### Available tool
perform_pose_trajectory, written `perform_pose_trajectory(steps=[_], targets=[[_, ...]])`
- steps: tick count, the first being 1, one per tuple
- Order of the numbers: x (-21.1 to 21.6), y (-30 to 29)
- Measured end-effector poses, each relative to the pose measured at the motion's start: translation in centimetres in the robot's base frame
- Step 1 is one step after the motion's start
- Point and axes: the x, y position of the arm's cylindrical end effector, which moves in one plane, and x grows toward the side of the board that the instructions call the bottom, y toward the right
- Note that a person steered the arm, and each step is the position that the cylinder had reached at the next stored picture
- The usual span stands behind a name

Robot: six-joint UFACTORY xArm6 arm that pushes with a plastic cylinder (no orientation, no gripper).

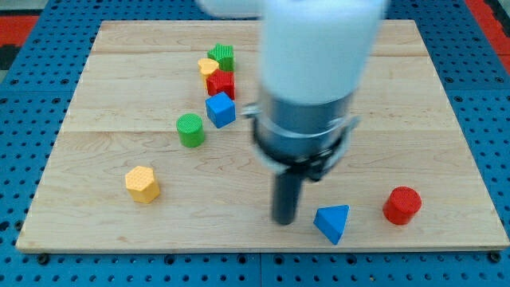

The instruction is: Move yellow hexagon to the left side of the blue triangle

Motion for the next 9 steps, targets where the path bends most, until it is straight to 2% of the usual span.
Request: perform_pose_trajectory(steps=[1,2,3,5,7,8,9], targets=[[2.7,-2.2],[2.3,6.2],[1.9,11.4],[1.0,11.7],[1.7,2.3],[2.7,-8.8],[-0.8,-20.6]])
